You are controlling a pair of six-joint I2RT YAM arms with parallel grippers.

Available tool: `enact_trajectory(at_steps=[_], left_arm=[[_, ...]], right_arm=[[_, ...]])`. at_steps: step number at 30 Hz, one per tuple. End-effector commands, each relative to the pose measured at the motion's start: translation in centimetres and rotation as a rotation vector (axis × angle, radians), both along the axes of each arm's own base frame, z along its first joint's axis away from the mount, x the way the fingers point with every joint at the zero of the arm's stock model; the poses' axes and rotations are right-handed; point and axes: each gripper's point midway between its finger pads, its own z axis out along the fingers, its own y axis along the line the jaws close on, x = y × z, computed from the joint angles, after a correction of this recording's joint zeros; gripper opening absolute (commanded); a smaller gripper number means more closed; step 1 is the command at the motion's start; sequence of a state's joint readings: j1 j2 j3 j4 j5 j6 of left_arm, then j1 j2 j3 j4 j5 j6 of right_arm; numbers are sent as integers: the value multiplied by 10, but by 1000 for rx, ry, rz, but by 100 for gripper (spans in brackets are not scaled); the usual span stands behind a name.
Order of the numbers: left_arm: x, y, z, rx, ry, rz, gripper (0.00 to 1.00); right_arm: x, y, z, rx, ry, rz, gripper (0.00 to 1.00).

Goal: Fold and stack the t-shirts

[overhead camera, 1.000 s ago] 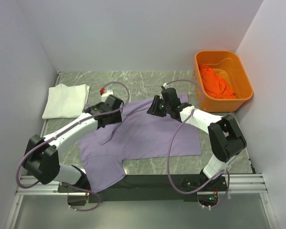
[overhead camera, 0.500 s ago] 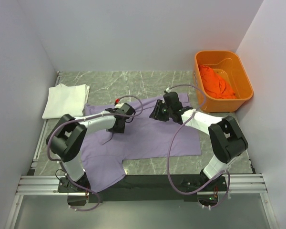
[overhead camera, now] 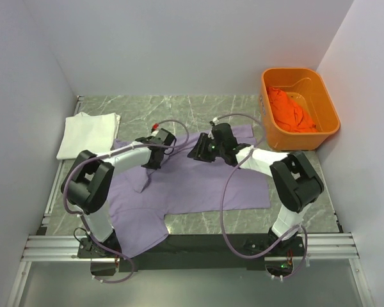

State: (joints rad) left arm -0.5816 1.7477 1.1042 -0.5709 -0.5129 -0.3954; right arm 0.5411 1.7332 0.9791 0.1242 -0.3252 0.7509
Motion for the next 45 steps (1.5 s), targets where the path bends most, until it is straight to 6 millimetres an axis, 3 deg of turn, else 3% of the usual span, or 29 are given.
enact_trajectory(at_steps=[1,8,13,18,22,24,25,26,30,36,41,45], left_arm=[[16,1,20,-55,-38,-19,20],[5,-22,17,-186,-5,-82,38],[1,-18,4,-149,28,-82,38],[1,-25,5,-174,29,-98,38],[2,-19,1,-136,33,-87,30],[6,-18,2,-124,24,-92,23],[8,-19,2,-123,23,-96,13],[13,-20,4,-127,13,-96,9],[27,-20,9,-154,13,-107,3],[46,-10,20,-205,1,-104,7],[57,6,22,-175,-9,-89,12],[68,18,17,-154,-11,-78,23]], right_arm=[[8,36,29,116,-50,60,44],[13,45,27,121,-46,59,44],[8,47,16,131,-15,71,44],[8,51,12,122,-8,76,44],[7,55,10,130,0,82,44],[6,58,9,132,5,89,44],[7,60,9,136,2,90,44],[7,63,6,138,12,95,44],[7,79,13,205,21,110,44],[7,102,14,227,18,143,44],[4,99,7,210,20,148,44],[0,95,4,191,13,157,44]])
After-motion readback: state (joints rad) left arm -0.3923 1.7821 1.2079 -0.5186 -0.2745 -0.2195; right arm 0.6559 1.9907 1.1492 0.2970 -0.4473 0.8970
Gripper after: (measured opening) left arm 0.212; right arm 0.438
